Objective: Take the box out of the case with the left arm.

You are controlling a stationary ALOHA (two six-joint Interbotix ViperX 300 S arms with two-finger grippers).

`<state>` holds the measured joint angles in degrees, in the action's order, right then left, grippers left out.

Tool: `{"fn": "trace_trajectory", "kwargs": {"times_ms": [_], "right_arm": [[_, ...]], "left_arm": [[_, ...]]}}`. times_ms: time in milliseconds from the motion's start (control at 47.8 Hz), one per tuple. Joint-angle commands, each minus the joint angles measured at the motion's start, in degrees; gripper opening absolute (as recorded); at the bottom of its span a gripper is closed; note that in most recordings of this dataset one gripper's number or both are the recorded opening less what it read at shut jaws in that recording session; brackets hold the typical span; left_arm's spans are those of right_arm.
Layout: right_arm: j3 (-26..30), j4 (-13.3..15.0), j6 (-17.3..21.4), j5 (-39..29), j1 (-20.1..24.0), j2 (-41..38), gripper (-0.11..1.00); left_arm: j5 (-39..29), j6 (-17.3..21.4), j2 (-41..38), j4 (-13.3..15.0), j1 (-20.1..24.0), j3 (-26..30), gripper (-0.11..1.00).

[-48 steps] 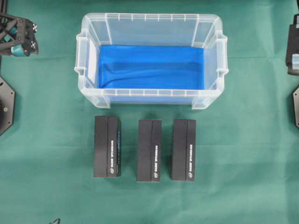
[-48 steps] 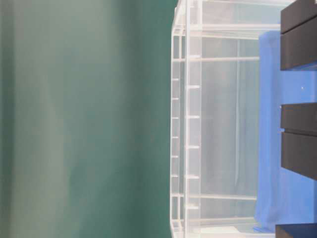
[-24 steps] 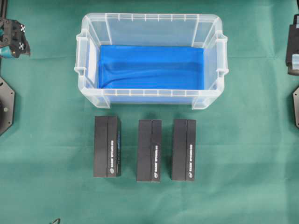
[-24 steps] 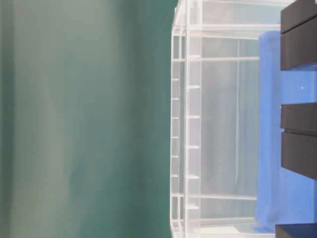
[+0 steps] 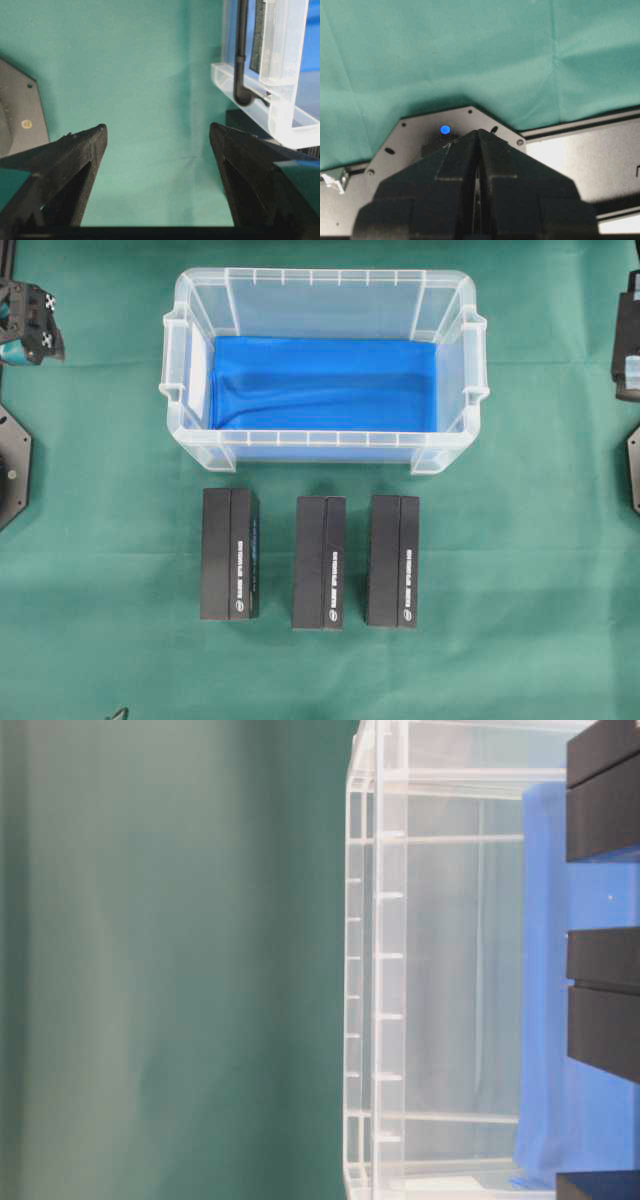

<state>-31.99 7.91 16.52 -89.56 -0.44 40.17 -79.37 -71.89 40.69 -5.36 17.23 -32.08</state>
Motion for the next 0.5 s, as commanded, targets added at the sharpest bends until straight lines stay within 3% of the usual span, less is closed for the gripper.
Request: {"fn": "trace_trajectory", "kwargs": {"times_ms": [0,481], "right_arm": [[0.5,0.0,0.1,-0.1,0.0,0.1,0.0],[0.6,0.0,0.1,-0.1,0.1,0.1,0.0]], "left_arm": [[0.2,0.0,0.0,-0.2,0.3,0.6,0.84],[0.1,0.0,-1.1,0.4,0.3,0.9,0.84]]}}
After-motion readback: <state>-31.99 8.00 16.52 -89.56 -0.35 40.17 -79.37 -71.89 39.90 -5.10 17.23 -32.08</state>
